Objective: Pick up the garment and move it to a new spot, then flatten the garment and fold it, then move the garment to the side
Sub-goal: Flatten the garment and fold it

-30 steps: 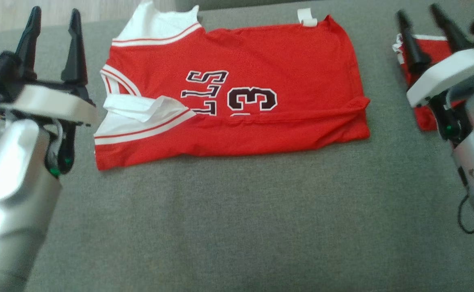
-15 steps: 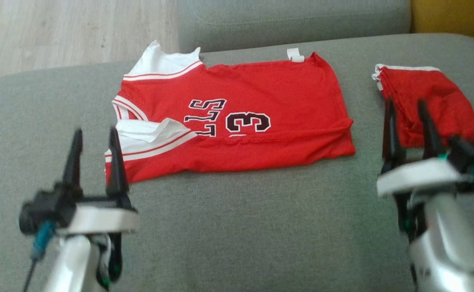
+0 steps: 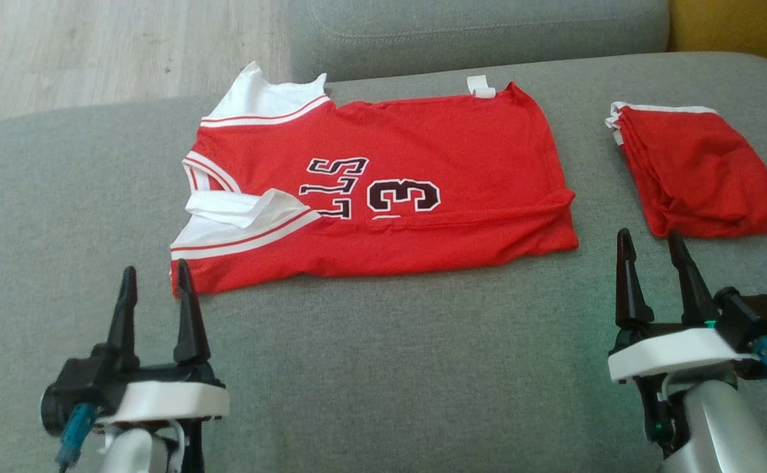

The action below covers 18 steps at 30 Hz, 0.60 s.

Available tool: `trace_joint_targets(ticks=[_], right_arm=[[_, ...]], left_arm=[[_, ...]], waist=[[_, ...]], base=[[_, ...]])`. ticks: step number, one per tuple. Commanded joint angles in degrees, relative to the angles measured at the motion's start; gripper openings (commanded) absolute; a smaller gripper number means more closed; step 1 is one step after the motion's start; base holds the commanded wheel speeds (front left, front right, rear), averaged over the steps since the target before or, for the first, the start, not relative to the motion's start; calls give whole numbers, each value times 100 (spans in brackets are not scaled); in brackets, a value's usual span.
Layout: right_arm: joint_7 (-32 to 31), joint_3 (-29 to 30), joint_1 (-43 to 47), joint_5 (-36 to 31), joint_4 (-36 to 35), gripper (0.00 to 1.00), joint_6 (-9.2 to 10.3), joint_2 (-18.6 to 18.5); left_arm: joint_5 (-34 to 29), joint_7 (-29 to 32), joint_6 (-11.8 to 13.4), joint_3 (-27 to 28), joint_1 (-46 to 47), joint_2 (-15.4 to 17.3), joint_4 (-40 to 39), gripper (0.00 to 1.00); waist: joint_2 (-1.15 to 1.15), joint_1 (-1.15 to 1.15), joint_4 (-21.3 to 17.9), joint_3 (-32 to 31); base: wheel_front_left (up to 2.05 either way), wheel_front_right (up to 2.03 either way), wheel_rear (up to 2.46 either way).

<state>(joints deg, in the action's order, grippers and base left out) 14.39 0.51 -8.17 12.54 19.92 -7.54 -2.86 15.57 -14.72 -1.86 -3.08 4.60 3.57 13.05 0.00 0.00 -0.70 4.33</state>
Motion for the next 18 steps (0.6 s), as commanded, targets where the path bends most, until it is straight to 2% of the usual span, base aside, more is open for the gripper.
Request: trace_joint_targets(ticks=[1,3,9,13,18], right_arm=[[61,-145,-237,9,-228,100,5,-3],[61,-156,-262,-15,-262,100,5,-3],[61,-242,-379,-27,-327,100,5,-2],[61,-314,-483,5,-373,100,5,-2],[61,-315,-606,24,-442,100,5,-2]], left_arm=[[-74,-28,-52,230,324,3,-44,100],[-189,-28,-111,217,458,-4,193,100],[-357,-23,-168,154,1062,105,1548,100],[-405,253,50,216,1541,241,2430,100],[-356,305,295,372,2059,390,3164,100]], waist=[[0,0,-3,37],[0,0,-4,94],[0,0,-94,325],[0,0,-198,530],[0,0,-314,720]], base=[[0,0,0],[0,0,0],[0,0,0],[0,0,0],[0,0,0]])
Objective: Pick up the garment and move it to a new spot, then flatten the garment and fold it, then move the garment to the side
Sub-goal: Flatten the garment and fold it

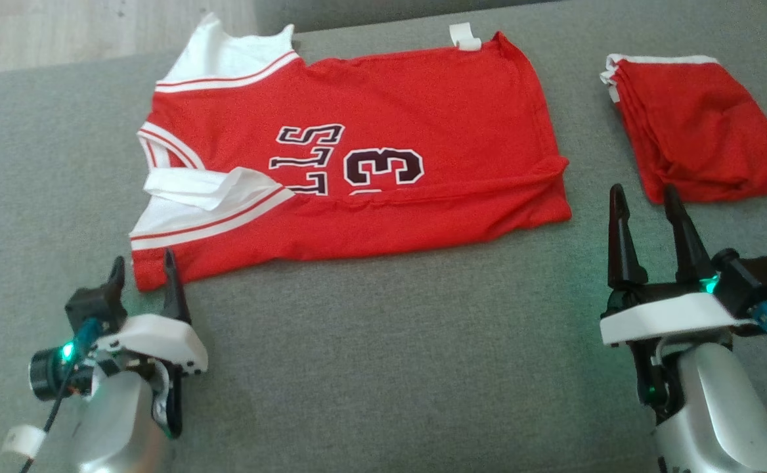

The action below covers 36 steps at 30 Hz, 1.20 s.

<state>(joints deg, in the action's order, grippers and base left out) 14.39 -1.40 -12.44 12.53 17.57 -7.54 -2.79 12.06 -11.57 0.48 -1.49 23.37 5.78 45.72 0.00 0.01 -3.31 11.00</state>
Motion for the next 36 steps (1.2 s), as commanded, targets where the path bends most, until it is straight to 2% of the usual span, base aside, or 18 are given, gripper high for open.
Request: trace_joint_targets(ticks=[1,13,14,15,16,21,25,31,36], right_arm=[[61,-118,-191,32,-217,100,5,-10],[61,-215,-280,193,-302,100,5,-10],[61,-217,-281,202,-308,100,5,-10],[61,-219,-276,210,-307,100,5,-10],[61,-225,-268,213,-298,100,5,-10],[61,-267,-257,125,-92,100,5,-9],[-119,-121,-367,-36,277,100,5,-9],[-747,139,-695,7,1074,100,5,-9],[-954,200,-1052,310,1751,100,5,-9]], left_arm=[[1,0,98,230,255,197,24,100],[107,605,-21,159,726,361,1264,100],[114,642,-59,140,755,363,1334,62],[121,637,-100,124,786,365,1379,9],[114,599,-146,93,811,365,1404,0],[175,34,-203,99,926,315,1279,0],[142,-280,-299,23,942,199,808,0],[-79,-339,-374,-200,678,49,-318,0],[-182,-341,-412,-357,420,-20,-808,0]], waist=[[0,-1,-70,72],[0,-1,-233,189],[0,-1,-234,196],[0,-1,-229,200],[0,-1,-221,198],[0,-1,-90,146],[0,-1,106,98],[0,-1,421,66],[0,-1,624,95]], base=[[0,0,0],[0,0,0],[0,0,0],[0,0,0],[0,0,0],[0,0,0],[0,0,0],[0,0,0],[0,0,0]])
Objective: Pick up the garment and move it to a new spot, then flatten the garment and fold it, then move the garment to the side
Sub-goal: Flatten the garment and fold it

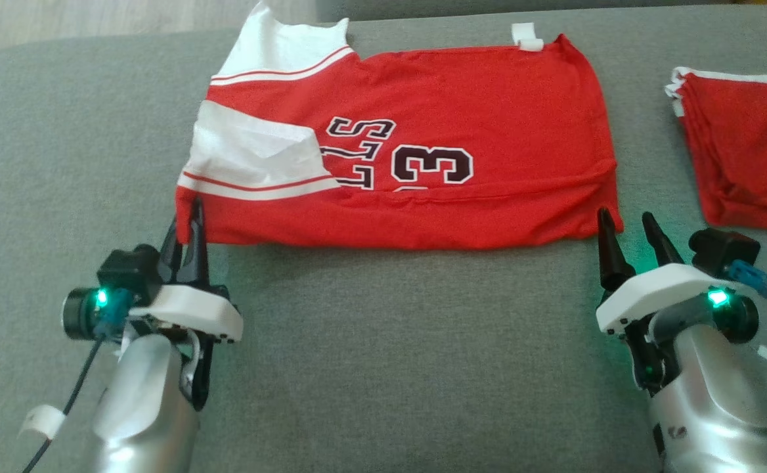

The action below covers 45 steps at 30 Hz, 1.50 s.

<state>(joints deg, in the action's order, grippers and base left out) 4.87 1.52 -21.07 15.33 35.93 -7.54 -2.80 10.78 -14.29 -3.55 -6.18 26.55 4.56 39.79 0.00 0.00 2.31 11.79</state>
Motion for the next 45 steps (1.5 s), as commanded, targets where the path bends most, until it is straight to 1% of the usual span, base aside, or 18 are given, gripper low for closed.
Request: trace_joint_targets(ticks=[1,5,6,10,11,12,13,14,17,19,24,27,34,37,42,43,44,45], right_arm=[[-40,-49,-265,61,79,100,5,-8],[-138,95,-608,198,799,100,5,-8],[-150,-35,-784,352,1130,100,5,-8],[-12,-243,-1102,480,1706,100,5,-8],[15,-301,-1172,509,1839,97,5,-8],[51,-363,-1236,547,1957,42,5,-8],[51,-363,-1236,547,1957,42,5,-8],[111,-445,-1295,560,2053,0,5,-8],[482,-606,-1420,371,2252,0,5,-8],[735,-523,-1465,0,2364,0,5,-8],[952,-244,-1327,-338,2368,0,5,-8],[987,-49,-1118,-384,2258,0,5,-8],[984,64,-446,-328,1921,0,5,-8],[829,81,-104,-83,1712,0,5,-8],[619,87,458,-60,1162,0,5,-8],[589,89,543,-63,1042,41,5,-8],[583,112,615,-88,916,100,5,-8],[587,141,680,-122,781,100,5,-8]], left_arm=[[-72,-70,-18,80,74,96,-262,0],[-98,-70,-44,-12,24,70,-391,0],[-103,-70,-54,-60,13,54,-419,0],[-113,-70,-62,-124,16,42,-421,0],[-117,-70,-56,-130,14,43,-420,0],[-116,-70,-49,-133,9,45,-410,0],[-116,-70,-49,-133,9,45,-410,0],[-111,-70,-46,-129,0,53,-396,0],[-88,-71,-33,-102,-46,93,-346,0],[-76,-71,-22,-80,-101,128,-319,0],[-45,-71,-3,-38,-302,202,-224,0],[-20,-71,-14,-33,-472,223,-182,0],[70,-71,-29,-91,-1008,149,-248,0],[78,-70,-39,-165,-1260,124,-292,0],[97,-22,-23,-263,-1573,94,-372,0],[102,-14,-19,-280,-1609,89,-383,0],[110,-7,-21,-298,-1633,81,-394,0],[114,-7,-17,-315,-1649,73,-407,23]], waist=[[0,0,90,26],[0,0,180,82],[0,0,210,111],[0,0,218,162],[0,0,214,165],[0,0,206,164],[0,0,206,164],[0,0,196,158],[0,0,129,100],[0,0,75,33],[0,0,-52,-248],[0,0,-117,-459],[0,0,-186,-888],[0,0,-176,-1024],[0,0,-182,-1148],[0,0,-187,-1153],[0,0,-191,-1155],[0,0,-196,-1153]], base=[[0,0,0],[0,0,0],[0,0,0],[0,0,0],[0,0,0],[0,0,0],[0,0,0],[0,0,0],[0,0,0],[0,0,0],[0,0,0],[0,0,0],[0,0,0],[0,0,0],[0,0,0],[0,0,0],[0,0,0],[0,0,0]])
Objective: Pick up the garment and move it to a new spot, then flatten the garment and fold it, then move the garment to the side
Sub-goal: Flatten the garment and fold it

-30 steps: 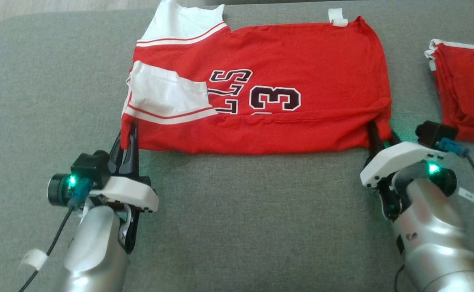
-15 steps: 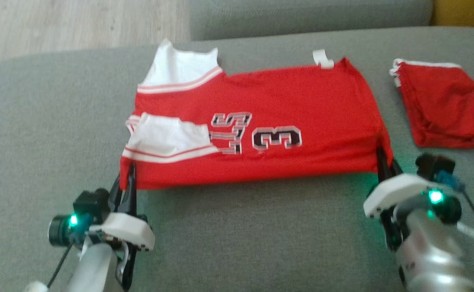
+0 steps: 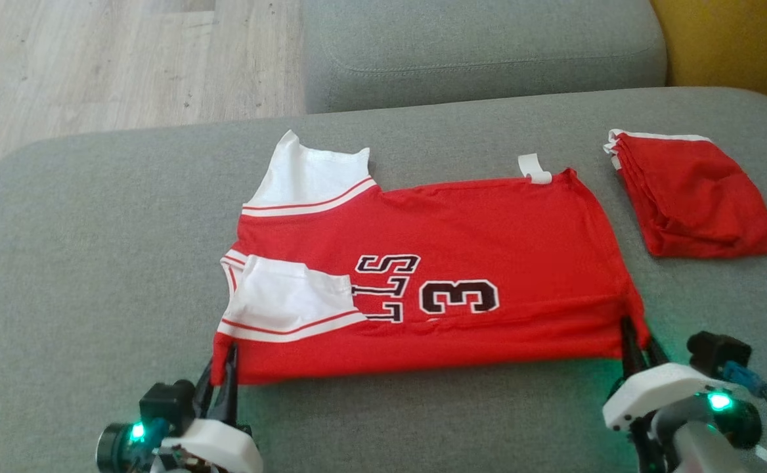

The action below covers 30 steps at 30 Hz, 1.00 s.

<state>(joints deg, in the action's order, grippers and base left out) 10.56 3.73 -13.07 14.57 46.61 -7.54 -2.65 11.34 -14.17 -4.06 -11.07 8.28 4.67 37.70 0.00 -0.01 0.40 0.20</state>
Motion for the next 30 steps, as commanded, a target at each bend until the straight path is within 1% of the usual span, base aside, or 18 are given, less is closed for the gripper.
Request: trace_joint_targets(ticks=[1,2,7,11,14,16,19,21,23,26,28,30], right_arm=[[15,-53,-71,-68,-424,100,5,-22],[17,-27,-39,-42,-573,100,5,-22],[86,237,-20,-167,-1442,100,5,-22],[48,253,-76,-125,-2172,100,5,-22],[-28,280,-109,-160,-2462,100,5,-22],[-139,323,-179,-200,-2703,100,5,-22],[-346,316,-370,-311,-3007,100,5,-22],[-486,291,-549,-393,-3209,100,5,-22],[-620,280,-747,-461,-3395,100,5,-22],[-787,295,-1053,-554,-3600,100,5,-22],[-866,251,-1258,-606,-3685,100,5,-22],[-914,169,-1469,-626,-3747,100,5,-22]], left_arm=[[58,-20,43,156,170,54,-212,75],[66,-22,43,140,168,45,-233,100],[127,-54,109,149,267,-8,-480,100],[197,-77,166,274,445,-35,-923,100],[187,-80,172,341,551,-33,-1232,100],[162,-81,132,383,702,6,-1488,100],[159,-53,17,386,1105,155,-1614,100],[134,153,-55,364,1547,326,-1630,100],[115,492,-135,305,2079,511,-1593,100],[163,1181,-268,98,2924,815,-1413,100],[249,1710,-318,-103,3441,1081,-1184,100],[487,2190,-335,-304,3903,1310,-933,100]], waist=[[0,1,-13,12],[0,1,-22,22],[0,1,-83,143],[0,1,-158,291],[0,1,-199,394],[0,1,-245,540],[0,1,-336,835],[0,1,-396,1084],[0,1,-450,1344],[0,1,-548,1708],[0,1,-653,1916],[0,1,-777,2100]], base=[[0,0,0],[0,0,0],[0,0,0],[0,0,0],[0,0,0],[0,0,0],[0,0,0],[0,0,0],[0,0,0],[0,0,0],[0,0,0],[0,0,0]])
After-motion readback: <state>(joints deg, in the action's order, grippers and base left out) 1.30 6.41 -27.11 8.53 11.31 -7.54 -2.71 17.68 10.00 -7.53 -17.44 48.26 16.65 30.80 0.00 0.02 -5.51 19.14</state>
